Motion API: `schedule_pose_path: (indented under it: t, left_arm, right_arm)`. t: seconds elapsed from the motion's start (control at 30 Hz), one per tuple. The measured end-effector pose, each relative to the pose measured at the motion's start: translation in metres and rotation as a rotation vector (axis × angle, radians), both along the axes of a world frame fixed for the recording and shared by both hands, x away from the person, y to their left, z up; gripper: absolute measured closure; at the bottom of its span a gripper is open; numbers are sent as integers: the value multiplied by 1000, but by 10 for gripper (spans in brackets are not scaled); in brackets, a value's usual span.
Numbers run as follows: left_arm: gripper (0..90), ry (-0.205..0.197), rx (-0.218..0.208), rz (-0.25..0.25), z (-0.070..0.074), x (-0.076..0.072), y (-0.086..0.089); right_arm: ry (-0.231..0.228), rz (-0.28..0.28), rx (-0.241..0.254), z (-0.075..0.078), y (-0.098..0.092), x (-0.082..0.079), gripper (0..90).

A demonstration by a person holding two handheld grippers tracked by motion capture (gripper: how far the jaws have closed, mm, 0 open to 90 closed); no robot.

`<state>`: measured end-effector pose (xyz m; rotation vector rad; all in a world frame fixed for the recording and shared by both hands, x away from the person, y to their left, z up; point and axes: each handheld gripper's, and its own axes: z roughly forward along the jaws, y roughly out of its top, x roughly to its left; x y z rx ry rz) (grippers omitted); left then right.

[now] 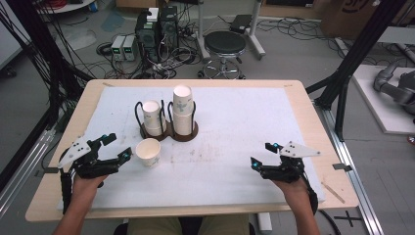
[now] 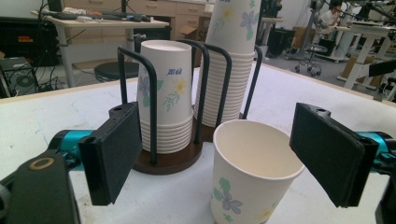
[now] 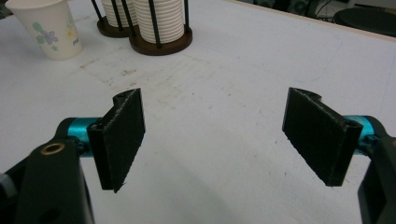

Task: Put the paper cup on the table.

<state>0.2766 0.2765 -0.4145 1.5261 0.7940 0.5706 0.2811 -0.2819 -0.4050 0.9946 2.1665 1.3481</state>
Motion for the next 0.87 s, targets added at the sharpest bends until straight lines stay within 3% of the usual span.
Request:
schedule_pose_path:
  t: [0.33, 0.87]
  left_arm:
    - [176, -9, 13, -11, 0, -5, 0]
    - [173, -13, 2, 25, 0, -4, 6]
  right_arm:
    - [-17, -14, 16, 5, 1, -5, 218]
    - [-22, -4, 3, 4, 3, -2, 218]
